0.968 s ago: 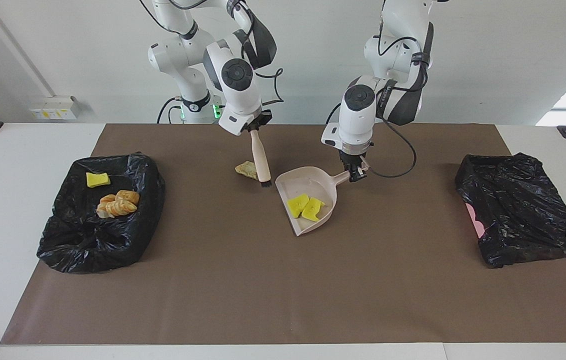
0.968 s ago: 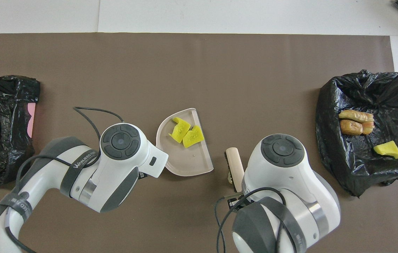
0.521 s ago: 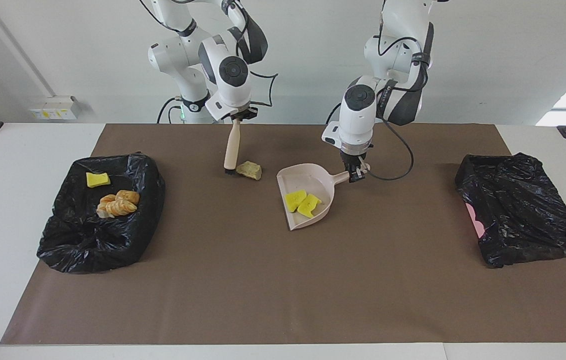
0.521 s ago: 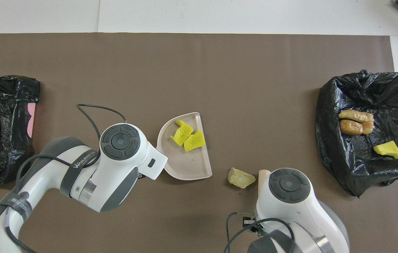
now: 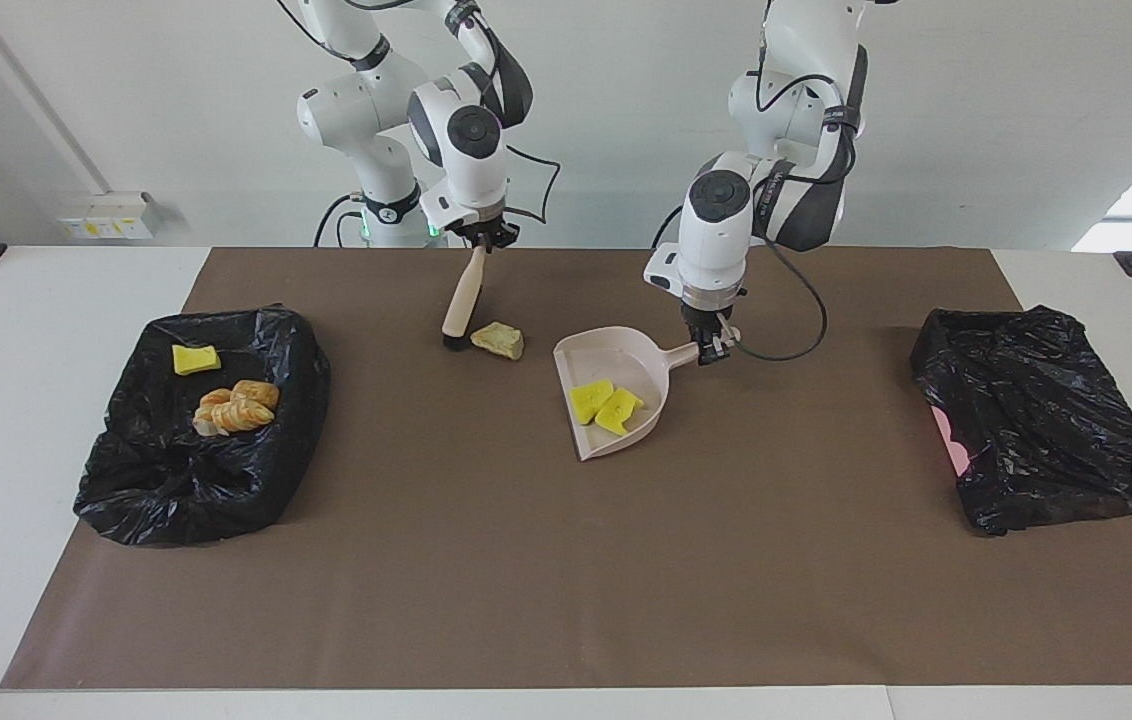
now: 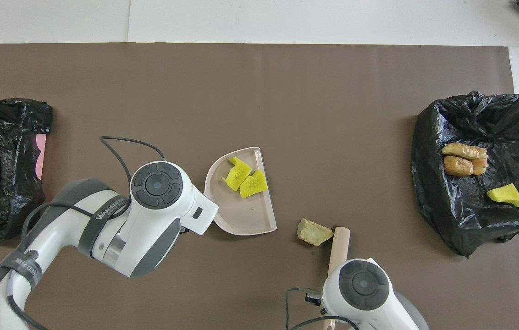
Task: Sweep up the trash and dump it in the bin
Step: 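Sweep the tan chunk into the dustpan with the right gripper's brush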
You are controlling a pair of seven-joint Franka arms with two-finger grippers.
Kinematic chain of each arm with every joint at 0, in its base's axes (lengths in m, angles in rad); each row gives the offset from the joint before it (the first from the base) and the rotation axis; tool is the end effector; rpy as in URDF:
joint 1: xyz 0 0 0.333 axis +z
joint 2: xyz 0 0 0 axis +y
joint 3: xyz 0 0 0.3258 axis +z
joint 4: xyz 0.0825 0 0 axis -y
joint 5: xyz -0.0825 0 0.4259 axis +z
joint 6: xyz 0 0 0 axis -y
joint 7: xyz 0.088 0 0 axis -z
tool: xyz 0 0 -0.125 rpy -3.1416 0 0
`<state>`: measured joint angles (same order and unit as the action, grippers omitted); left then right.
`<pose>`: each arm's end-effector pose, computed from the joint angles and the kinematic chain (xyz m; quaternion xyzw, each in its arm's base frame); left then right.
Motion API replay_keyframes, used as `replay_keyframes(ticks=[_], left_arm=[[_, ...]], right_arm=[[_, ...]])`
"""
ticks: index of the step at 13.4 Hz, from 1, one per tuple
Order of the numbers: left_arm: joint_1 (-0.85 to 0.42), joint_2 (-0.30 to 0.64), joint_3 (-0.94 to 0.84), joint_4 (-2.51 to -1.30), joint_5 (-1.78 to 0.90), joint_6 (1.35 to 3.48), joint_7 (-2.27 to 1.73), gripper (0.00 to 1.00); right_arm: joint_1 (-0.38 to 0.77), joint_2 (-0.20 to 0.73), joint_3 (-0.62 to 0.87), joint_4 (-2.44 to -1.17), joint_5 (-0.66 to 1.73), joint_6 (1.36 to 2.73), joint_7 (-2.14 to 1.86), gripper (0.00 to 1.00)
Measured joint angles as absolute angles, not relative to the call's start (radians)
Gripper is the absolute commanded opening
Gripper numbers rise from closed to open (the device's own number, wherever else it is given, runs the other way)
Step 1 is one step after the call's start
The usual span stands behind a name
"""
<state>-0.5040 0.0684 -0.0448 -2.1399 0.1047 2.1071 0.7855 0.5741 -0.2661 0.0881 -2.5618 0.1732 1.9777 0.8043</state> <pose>0.4906 -0.2923 0.3322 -0.7656 0.6399 0.0550 0.0358 0.3183 0.2631 0.3023 0.9783 -0.1195 -0.1585 0.0595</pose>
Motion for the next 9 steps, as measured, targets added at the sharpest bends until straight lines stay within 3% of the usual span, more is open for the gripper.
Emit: replay_keyframes(ticks=[6, 9], left_arm=[[-0.504, 0.068, -0.043, -2.154, 0.105, 2.106, 0.735, 0.0], [-0.504, 0.065, -0.041, -2.162, 0.105, 2.105, 0.711, 0.0]], right_arm=[[0.627, 0.044, 0.11, -2.249, 0.176, 2.007, 0.723, 0.0], [0.633, 0.111, 0.112, -2.145, 0.2, 2.001, 0.593, 0.0]])
